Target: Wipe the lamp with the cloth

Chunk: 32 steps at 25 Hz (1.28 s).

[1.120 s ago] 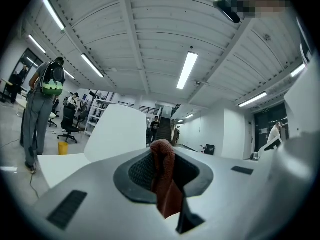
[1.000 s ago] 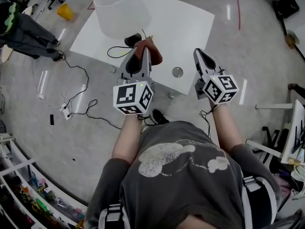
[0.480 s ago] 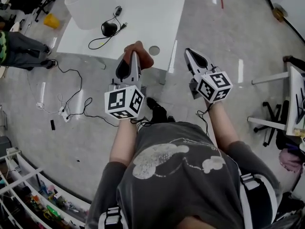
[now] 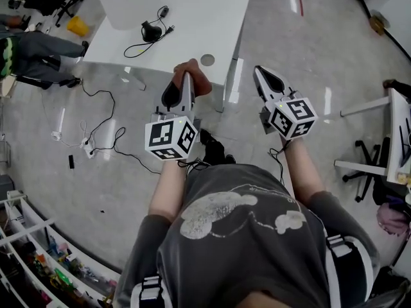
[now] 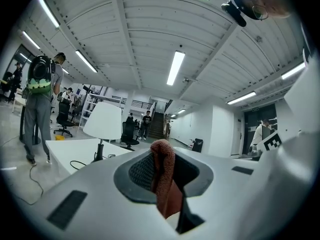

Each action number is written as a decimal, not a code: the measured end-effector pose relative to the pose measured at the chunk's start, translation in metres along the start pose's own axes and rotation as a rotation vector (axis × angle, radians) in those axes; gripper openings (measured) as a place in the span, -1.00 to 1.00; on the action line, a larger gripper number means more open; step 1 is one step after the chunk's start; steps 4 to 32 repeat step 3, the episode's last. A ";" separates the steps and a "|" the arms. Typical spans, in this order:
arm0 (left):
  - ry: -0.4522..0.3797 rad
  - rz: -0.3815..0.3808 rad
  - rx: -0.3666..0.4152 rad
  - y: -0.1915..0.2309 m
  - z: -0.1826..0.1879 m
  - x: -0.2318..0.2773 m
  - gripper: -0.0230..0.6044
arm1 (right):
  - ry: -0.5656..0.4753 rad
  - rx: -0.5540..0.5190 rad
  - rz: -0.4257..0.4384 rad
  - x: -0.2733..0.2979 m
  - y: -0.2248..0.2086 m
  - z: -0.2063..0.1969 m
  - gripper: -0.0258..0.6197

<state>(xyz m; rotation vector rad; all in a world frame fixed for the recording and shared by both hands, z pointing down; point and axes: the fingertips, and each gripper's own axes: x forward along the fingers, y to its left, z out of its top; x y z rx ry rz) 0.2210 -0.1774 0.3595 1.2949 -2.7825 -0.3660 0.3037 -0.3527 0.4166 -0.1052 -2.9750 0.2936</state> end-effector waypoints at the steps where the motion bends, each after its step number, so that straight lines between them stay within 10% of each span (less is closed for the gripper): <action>1: -0.001 -0.007 0.000 -0.004 -0.001 -0.001 -0.70 | 0.002 -0.005 0.004 -0.002 0.000 0.000 -0.91; 32: -0.005 -0.022 0.001 -0.011 -0.002 -0.003 -0.70 | 0.007 -0.017 0.008 -0.005 0.001 -0.001 -0.91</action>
